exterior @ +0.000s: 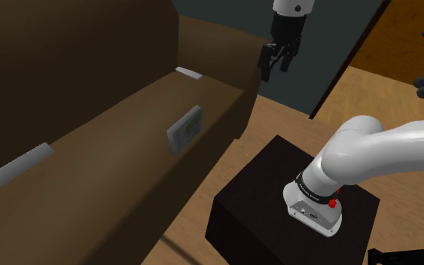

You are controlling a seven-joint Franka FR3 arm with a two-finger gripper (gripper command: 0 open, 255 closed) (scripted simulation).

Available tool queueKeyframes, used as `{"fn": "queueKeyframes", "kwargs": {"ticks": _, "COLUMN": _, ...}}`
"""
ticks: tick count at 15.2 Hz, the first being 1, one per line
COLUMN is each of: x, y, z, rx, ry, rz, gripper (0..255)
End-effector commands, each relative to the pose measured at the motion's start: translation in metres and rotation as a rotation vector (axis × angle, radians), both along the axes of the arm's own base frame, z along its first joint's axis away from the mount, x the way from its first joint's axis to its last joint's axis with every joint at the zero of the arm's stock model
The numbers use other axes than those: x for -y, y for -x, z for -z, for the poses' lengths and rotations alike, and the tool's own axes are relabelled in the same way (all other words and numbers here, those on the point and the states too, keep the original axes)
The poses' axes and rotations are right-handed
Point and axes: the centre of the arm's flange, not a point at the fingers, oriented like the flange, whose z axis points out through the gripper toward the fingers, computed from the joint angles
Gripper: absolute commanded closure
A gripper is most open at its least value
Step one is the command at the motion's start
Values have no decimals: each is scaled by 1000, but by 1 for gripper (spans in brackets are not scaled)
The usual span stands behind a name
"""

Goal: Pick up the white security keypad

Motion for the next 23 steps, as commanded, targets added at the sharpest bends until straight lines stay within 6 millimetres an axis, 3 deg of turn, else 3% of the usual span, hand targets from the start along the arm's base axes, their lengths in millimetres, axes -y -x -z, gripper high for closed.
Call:
{"fn": "queueKeyframes", "kwargs": {"ticks": 1, "x": 0, "y": 0, "z": 0, "rx": 0, "ry": 0, "rz": 0, "gripper": 0}}
{"fn": "queueKeyframes", "kwargs": {"ticks": 13, "x": -92, "y": -67, "z": 107, "rx": 23, "ry": 26, "rz": 427, "gripper": 0}}
{"fn": "queueKeyframes", "kwargs": {"ticks": 23, "x": -139, "y": -149, "z": 196, "rx": 42, "ry": 47, "rz": 783, "gripper": 0}}
